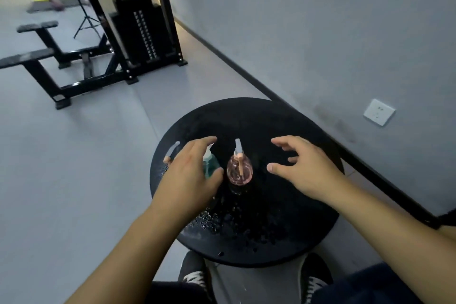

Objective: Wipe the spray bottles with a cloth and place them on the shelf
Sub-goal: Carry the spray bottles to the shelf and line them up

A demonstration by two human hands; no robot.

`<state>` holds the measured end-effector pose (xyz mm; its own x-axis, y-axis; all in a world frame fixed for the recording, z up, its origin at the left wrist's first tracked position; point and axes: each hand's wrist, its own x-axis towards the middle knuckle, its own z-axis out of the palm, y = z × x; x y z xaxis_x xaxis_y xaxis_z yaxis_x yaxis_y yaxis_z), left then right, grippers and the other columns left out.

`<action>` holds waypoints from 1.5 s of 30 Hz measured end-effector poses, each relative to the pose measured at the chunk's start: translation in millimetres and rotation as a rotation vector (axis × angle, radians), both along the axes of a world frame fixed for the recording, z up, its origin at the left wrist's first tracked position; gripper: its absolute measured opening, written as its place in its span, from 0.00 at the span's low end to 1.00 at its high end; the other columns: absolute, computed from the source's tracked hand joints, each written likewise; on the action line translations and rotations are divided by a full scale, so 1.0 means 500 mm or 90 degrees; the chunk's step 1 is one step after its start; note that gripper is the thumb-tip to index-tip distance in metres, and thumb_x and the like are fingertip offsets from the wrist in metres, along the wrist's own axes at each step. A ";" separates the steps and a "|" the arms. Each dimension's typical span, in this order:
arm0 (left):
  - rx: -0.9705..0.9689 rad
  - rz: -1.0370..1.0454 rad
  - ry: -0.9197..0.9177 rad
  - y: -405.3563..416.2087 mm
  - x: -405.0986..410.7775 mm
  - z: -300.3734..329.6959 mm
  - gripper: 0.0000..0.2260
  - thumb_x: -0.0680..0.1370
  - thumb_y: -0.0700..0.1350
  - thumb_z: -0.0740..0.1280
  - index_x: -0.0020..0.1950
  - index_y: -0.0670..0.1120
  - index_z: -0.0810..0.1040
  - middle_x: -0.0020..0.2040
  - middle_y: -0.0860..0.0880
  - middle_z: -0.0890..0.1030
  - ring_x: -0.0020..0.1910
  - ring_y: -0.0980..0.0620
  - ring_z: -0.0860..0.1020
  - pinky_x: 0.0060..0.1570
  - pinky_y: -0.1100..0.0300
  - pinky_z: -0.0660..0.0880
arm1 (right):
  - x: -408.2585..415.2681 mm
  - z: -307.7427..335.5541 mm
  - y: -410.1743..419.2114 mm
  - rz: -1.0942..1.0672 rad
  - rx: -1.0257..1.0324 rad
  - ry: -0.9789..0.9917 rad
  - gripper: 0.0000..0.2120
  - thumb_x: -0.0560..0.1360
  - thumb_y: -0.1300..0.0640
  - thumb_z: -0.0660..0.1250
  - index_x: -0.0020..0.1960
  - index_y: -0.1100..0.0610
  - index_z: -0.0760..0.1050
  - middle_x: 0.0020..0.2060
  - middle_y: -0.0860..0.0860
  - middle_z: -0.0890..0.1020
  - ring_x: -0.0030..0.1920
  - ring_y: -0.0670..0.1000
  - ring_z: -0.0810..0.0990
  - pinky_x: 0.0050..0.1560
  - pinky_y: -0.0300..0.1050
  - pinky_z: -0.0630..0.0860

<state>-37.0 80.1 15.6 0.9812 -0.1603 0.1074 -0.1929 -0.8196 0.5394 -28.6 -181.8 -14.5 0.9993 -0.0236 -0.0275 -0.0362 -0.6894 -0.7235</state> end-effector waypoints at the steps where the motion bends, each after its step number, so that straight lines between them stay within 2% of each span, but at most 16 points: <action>1: 0.000 0.006 0.002 0.004 0.008 -0.007 0.30 0.78 0.48 0.74 0.79 0.56 0.69 0.75 0.54 0.73 0.72 0.52 0.74 0.72 0.55 0.70 | 0.021 -0.011 0.007 0.009 -0.006 0.007 0.28 0.74 0.48 0.77 0.72 0.41 0.72 0.63 0.38 0.73 0.60 0.43 0.76 0.58 0.40 0.74; 4: 0.016 0.008 0.015 0.007 0.030 -0.024 0.32 0.78 0.49 0.74 0.79 0.58 0.67 0.76 0.56 0.72 0.76 0.52 0.68 0.73 0.58 0.65 | 0.084 -0.056 0.018 0.023 -0.014 0.037 0.27 0.74 0.50 0.77 0.71 0.43 0.73 0.64 0.41 0.77 0.63 0.43 0.76 0.65 0.47 0.77; 6: 0.030 -0.002 0.016 0.003 0.043 -0.032 0.32 0.78 0.50 0.73 0.80 0.59 0.65 0.77 0.58 0.70 0.77 0.55 0.68 0.71 0.62 0.62 | 0.119 -0.087 0.024 0.017 -0.005 0.068 0.27 0.74 0.50 0.77 0.70 0.42 0.73 0.63 0.41 0.78 0.63 0.43 0.76 0.66 0.49 0.77; 9: 0.038 -0.012 0.027 0.000 0.059 -0.043 0.31 0.79 0.51 0.72 0.80 0.60 0.64 0.78 0.60 0.69 0.75 0.59 0.68 0.65 0.68 0.57 | 0.156 -0.123 0.038 0.008 0.010 0.098 0.27 0.73 0.50 0.78 0.69 0.43 0.74 0.61 0.41 0.78 0.62 0.44 0.76 0.65 0.48 0.76; 15: 0.029 -0.003 0.045 -0.003 0.084 -0.065 0.30 0.79 0.50 0.71 0.79 0.61 0.64 0.77 0.63 0.69 0.74 0.62 0.68 0.63 0.73 0.56 | 0.202 -0.163 0.061 0.012 0.023 0.112 0.27 0.73 0.50 0.78 0.69 0.44 0.74 0.62 0.41 0.78 0.64 0.43 0.76 0.63 0.44 0.75; 19: 0.018 0.014 0.058 -0.003 0.099 -0.071 0.30 0.79 0.50 0.71 0.79 0.62 0.65 0.77 0.61 0.69 0.75 0.58 0.70 0.66 0.65 0.64 | 0.217 -0.176 0.080 0.019 0.035 0.122 0.27 0.73 0.49 0.78 0.70 0.45 0.75 0.63 0.40 0.78 0.64 0.43 0.76 0.60 0.40 0.71; 21: 0.018 0.028 0.060 -0.002 0.106 -0.069 0.30 0.79 0.50 0.71 0.79 0.62 0.65 0.78 0.62 0.69 0.75 0.59 0.69 0.64 0.65 0.61 | 0.222 -0.179 0.089 0.028 0.036 0.123 0.23 0.74 0.50 0.77 0.68 0.45 0.77 0.63 0.40 0.79 0.63 0.43 0.77 0.59 0.39 0.72; 25: 0.013 0.039 0.055 0.001 0.116 -0.071 0.30 0.79 0.51 0.71 0.79 0.63 0.65 0.77 0.62 0.69 0.75 0.59 0.70 0.63 0.66 0.59 | 0.218 -0.186 0.098 0.024 0.049 0.127 0.12 0.76 0.54 0.73 0.58 0.43 0.81 0.53 0.39 0.84 0.55 0.41 0.81 0.55 0.42 0.79; 31: 0.012 0.042 0.063 0.006 0.118 -0.072 0.30 0.79 0.52 0.72 0.79 0.62 0.66 0.77 0.62 0.70 0.74 0.59 0.70 0.63 0.66 0.60 | 0.213 -0.184 0.106 0.005 0.073 0.111 0.09 0.76 0.55 0.73 0.52 0.42 0.83 0.45 0.39 0.86 0.47 0.39 0.83 0.47 0.38 0.79; 33: 0.013 0.043 0.067 0.006 0.117 -0.070 0.29 0.79 0.52 0.72 0.79 0.62 0.66 0.77 0.62 0.70 0.74 0.59 0.70 0.63 0.66 0.60 | 0.211 -0.182 0.108 0.005 0.058 0.104 0.10 0.78 0.56 0.71 0.53 0.41 0.82 0.45 0.39 0.85 0.46 0.39 0.83 0.46 0.37 0.79; 37: -0.001 0.041 0.074 0.007 0.114 -0.068 0.29 0.78 0.53 0.72 0.78 0.62 0.67 0.76 0.62 0.71 0.72 0.59 0.71 0.62 0.66 0.62 | 0.202 -0.178 0.109 0.017 0.010 0.078 0.11 0.79 0.57 0.68 0.56 0.43 0.81 0.49 0.41 0.82 0.49 0.42 0.80 0.49 0.41 0.79; 43: -0.004 0.044 0.070 0.006 0.108 -0.057 0.29 0.78 0.52 0.73 0.78 0.60 0.68 0.76 0.58 0.73 0.74 0.56 0.69 0.63 0.65 0.63 | 0.172 -0.135 0.087 0.018 0.007 0.041 0.10 0.79 0.57 0.70 0.59 0.47 0.81 0.50 0.43 0.80 0.47 0.42 0.79 0.42 0.34 0.73; 45: -0.012 0.041 0.058 0.003 0.099 -0.047 0.29 0.78 0.52 0.73 0.78 0.60 0.69 0.76 0.58 0.73 0.72 0.56 0.72 0.67 0.62 0.66 | 0.153 -0.109 0.077 0.014 0.010 0.023 0.12 0.79 0.59 0.68 0.60 0.47 0.80 0.51 0.42 0.80 0.48 0.41 0.79 0.41 0.32 0.71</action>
<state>12.3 81.5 -7.9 0.9952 -0.0959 0.0189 -0.0896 -0.8184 0.5676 47.9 -143.4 -69.2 0.9979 -0.0005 -0.0644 -0.0476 -0.6793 -0.7323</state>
